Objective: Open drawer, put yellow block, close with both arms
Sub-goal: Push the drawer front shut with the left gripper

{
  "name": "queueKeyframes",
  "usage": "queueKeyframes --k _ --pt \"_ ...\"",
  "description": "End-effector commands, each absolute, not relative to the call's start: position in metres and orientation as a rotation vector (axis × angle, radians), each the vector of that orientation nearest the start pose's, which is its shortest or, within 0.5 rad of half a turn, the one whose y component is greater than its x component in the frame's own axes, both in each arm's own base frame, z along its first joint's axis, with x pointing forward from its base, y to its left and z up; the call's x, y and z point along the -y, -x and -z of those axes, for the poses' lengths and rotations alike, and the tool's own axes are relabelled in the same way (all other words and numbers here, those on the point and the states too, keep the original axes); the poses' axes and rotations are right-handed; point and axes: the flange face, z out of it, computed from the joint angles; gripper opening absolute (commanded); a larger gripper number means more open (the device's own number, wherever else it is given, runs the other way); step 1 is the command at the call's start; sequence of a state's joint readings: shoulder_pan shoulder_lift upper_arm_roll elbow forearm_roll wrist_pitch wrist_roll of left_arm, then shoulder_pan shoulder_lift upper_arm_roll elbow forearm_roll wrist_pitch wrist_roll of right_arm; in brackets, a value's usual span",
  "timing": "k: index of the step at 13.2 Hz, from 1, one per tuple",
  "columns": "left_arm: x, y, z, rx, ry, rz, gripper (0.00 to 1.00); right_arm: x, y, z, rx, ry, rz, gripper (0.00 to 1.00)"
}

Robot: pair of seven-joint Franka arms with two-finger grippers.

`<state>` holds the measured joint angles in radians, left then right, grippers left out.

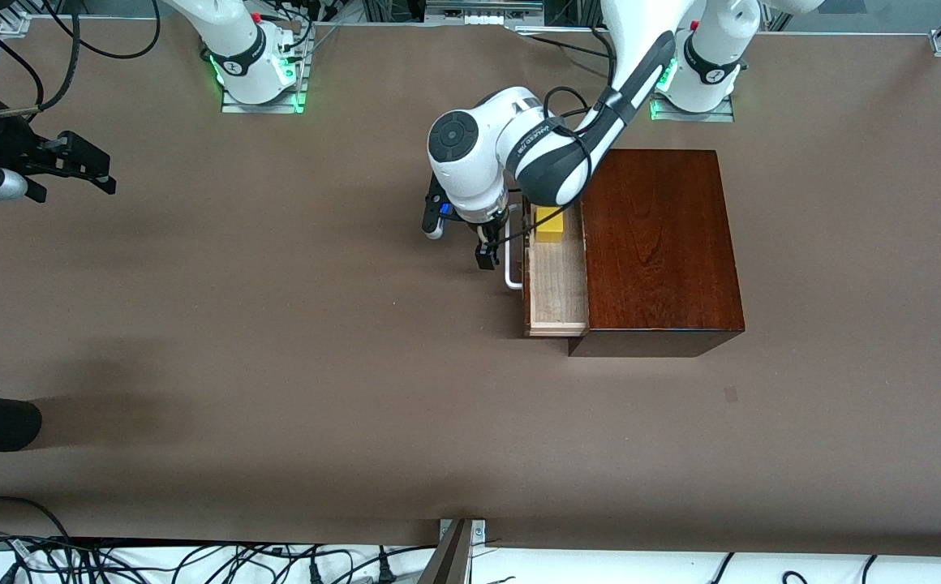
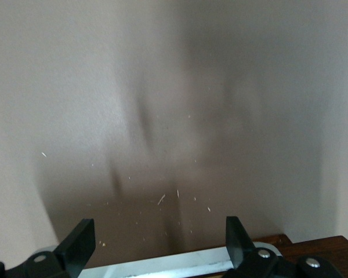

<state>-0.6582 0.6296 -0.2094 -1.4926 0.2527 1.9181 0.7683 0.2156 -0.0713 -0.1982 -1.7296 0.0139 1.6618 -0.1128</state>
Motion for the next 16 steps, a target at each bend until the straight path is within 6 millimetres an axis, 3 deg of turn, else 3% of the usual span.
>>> queueKeyframes --k 1,4,6,8,16 --pt "0.472 -0.480 -0.289 -2.229 1.873 -0.470 1.00 -0.010 -0.537 -0.602 0.206 3.091 0.006 1.00" --pt "0.456 -0.484 -0.283 -2.186 1.829 -0.568 1.00 -0.010 -0.537 -0.602 0.209 3.090 0.006 1.00" --pt "0.438 -0.497 -0.272 -2.163 1.862 -0.612 1.00 -0.010 -0.537 -0.602 0.206 3.090 0.006 1.00" --pt "0.435 -0.497 -0.263 -2.161 1.864 -0.635 1.00 -0.010 -0.537 -0.602 0.206 3.091 0.006 1.00" --pt "0.423 -0.507 -0.269 -2.145 1.901 -0.634 1.00 -0.010 -0.537 -0.602 0.209 3.090 0.006 1.00"
